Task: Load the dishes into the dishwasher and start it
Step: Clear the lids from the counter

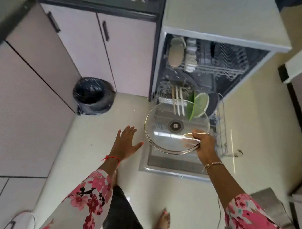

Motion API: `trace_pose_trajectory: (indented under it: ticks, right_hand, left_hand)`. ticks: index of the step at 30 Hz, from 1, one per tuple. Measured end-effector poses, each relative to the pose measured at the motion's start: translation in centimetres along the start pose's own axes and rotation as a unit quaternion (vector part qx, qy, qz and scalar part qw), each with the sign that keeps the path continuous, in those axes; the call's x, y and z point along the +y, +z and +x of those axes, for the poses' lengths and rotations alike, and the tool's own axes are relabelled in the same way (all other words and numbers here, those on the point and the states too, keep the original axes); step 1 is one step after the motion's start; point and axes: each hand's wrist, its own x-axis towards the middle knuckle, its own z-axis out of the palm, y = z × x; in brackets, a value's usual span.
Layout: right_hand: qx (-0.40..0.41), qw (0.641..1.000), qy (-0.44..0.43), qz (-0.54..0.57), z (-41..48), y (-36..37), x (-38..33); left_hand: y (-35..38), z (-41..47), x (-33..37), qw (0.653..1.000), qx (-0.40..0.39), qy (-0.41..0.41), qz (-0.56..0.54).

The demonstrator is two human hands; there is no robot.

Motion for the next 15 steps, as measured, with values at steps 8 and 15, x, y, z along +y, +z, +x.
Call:
trace_pose_trajectory:
  ticks: [8,15]
  right_hand:
    - [0.071,0.997,0.031,0.022,-0.4,-12.3,0.1]
    - [0.168,0.986,0.018,0.006,5.4,-16.4,-0.2]
  left_hand:
    - [7.1,-1.0,8.9,0.997,-0.046,0.066,0.009]
    - [12.7,5.2,13.3,0.985,-0.125,0.110,0.037]
